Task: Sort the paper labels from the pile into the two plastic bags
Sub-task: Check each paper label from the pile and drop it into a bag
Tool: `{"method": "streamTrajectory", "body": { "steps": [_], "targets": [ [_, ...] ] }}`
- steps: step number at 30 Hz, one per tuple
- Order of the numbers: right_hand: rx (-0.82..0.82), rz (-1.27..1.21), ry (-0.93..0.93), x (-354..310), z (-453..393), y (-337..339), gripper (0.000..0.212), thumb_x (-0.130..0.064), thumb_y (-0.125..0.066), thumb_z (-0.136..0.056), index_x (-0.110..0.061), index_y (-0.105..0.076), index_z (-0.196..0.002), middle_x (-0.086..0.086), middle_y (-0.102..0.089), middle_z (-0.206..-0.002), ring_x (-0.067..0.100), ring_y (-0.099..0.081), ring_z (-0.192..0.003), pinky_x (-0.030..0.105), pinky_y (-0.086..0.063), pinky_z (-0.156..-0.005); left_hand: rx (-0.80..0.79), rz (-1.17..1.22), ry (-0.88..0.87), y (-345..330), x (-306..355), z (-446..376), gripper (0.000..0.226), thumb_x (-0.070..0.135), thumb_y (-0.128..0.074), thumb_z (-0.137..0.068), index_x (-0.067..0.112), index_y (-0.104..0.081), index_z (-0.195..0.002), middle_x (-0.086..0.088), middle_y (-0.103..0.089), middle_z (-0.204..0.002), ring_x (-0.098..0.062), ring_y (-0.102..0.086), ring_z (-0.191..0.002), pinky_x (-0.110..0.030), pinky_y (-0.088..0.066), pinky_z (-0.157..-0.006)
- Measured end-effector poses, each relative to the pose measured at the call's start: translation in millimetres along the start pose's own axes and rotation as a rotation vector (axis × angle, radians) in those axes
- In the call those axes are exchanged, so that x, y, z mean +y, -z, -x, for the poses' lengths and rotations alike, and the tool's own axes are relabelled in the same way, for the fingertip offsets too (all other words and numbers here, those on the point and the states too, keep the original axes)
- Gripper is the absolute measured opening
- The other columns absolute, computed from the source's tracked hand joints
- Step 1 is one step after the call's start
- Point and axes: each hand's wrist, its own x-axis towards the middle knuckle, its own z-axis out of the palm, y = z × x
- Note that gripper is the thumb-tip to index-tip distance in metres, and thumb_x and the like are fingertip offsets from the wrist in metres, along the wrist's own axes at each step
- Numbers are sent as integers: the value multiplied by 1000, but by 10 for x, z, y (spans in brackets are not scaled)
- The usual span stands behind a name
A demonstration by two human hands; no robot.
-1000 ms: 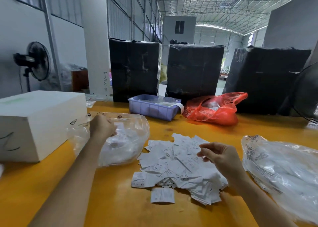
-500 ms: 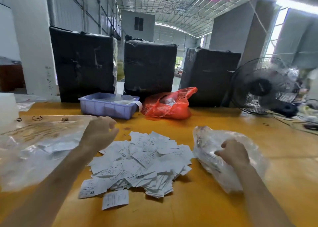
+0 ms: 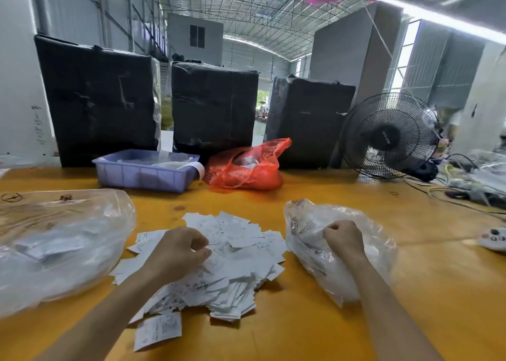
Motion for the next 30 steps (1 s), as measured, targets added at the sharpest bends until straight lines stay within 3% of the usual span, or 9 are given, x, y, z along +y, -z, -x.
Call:
{"method": "streamTrajectory", "body": {
  "steps": [5,8,12,17,20,22,25,27,30],
  "targets": [
    [-43,12,-44,-32,80,-96,44,-42,-68,-83,-11,-52,-57,3,-56,-56,21,-55,-55,25,-33,-53,-8,25,4,-33,12,9,28,25,-69,-85,13,-68,-110,2,-69,-101,-7,-63,-83,-16,-47,-72],
    [-1,24,-41,-31,84,-102,31,-25,-71,-82,-3,-63,-62,8,-62,-58,20,-54,-53,23,-36,-51,-9,32,-1,-36,23,4,27,26,-68,-86,14,-68,-110,4,-69,-99,-5,-62,-81,-13,-45,-67],
    [4,-5,-33,-18,26,-1,30,-2,-57,-83,-4,-54,-53,12,-58,-56,11,-47,-43,20,-31,-46,-11,50,7,-29,18,-1,26,26,-69,-85,15,-68,-109,5,-69,-97,-4,-62,-80,-14,-45,-65],
    [25,119,15,-82,-13,143,30,-2,-55,-82,-6,-47,-54,25,-67,-73,26,-55,-57,25,-33,-52,-19,49,6,-27,37,9,25,25,-69,-85,15,-69,-108,6,-69,-96,-3,-62,-80,-14,-45,-67],
    [90,50,83,-202,21,237,26,-1,-65,-75,-1,-55,-51,15,-56,-56,23,-51,-52,26,-39,-54,-24,53,7,-16,51,18,25,25,-69,-85,15,-69,-108,6,-68,-97,-4,-62,-80,-15,-44,-70],
    [-24,-289,51,-326,78,323,15,3,-73,-70,4,-61,-62,16,-61,-62,23,-58,-59,29,-49,-57,-27,61,6,-13,62,16,24,25,-69,-85,15,-69,-107,6,-68,-96,-5,-63,-79,-17,-46,-72],
    [-379,-847,-26,-554,254,401,26,-3,-81,-58,-1,-65,-79,12,-71,-70,17,-67,-62,21,-53,-53,-37,159,8,-3,125,22,10,26,-69,-86,19,-70,-92,6,-71,-84,-6,-67,-71,-23,-54,-69],
    [-585,-967,-9,-701,387,324,29,-9,-76,-60,-3,-68,-88,11,-73,-75,17,-69,-64,21,-52,-52,-99,460,65,22,217,40,24,38,-67,-84,14,-71,-86,-1,-75,-82,-11,-71,-70,-30,-59,-71],
    [-755,-890,80,-888,592,103,22,-18,-75,-64,-9,-73,-84,11,-73,-77,18,-69,-66,22,-52,-56,-252,928,213,87,356,57,62,57,-58,-69,7,-64,-104,-8,-75,-93,-23,-72,-83,-30,-58,-68]
  ]
}}
